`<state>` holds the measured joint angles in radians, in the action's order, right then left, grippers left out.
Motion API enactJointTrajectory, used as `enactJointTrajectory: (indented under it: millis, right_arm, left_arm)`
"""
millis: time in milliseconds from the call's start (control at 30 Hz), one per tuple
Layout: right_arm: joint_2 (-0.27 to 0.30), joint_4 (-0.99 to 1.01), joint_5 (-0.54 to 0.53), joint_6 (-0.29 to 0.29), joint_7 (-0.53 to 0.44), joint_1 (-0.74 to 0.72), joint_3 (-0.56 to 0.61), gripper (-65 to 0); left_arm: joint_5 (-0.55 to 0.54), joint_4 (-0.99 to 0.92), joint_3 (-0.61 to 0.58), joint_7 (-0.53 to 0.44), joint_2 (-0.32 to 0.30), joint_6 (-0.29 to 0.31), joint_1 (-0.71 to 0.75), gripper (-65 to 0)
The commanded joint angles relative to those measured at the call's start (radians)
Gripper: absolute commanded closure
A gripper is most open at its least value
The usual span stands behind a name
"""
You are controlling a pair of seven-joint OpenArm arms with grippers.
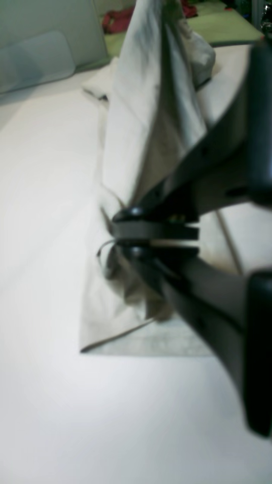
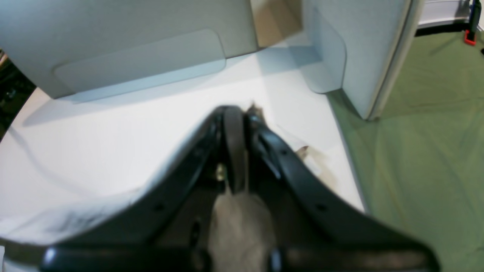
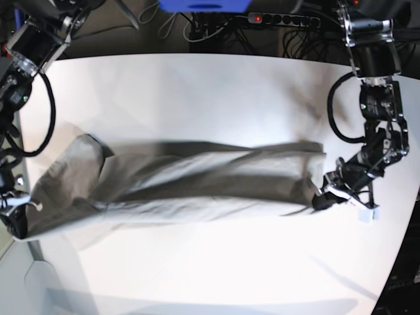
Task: Layout the t-shirt on the table in an organized manner, then fold the t-shirt properly
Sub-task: 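Stretch the shirt between both grippers and lay it flat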
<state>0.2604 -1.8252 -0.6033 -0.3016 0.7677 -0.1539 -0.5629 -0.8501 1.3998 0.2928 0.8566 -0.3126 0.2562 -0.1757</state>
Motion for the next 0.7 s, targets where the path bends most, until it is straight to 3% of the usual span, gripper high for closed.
enactJointTrajectory:
  millis: [0, 100, 300, 500, 667]
  right_arm:
    - [0.027, -0.040, -0.008, -0.003, -0.030, 0.003, -0.026, 0.0]
    - [0.029, -0.083, -0.011, -0.003, -0.030, 0.058, -0.052, 0.0]
    - [0.029, -0.138, -0.013, -0.005, -0.030, 0.167, -0.115, 0.0]
    - [0.027, -0.150, -0.014, -0.005, -0.030, 0.296, -0.118, 0.0]
    - [0.026, -0.150, -0.014, -0.005, -0.030, 0.391, -0.115, 0.0]
  left_arm:
    - [-0.025, 0.054, 0.013, -0.013, -0.013, 0.009, 0.005, -0.1]
    - [-0.027, 0.157, 0.073, 0.074, -0.013, 0.009, 0.067, -0.1]
    - [-0.079, 0.303, 0.216, 0.266, 0.072, 0.009, 0.230, -0.1]
    - [-0.223, 0.316, 0.266, 0.356, 0.071, 0.007, 0.388, -0.1]
    - [-0.229, 0.316, 0.266, 0.385, 0.046, 0.005, 0.488, -0.1]
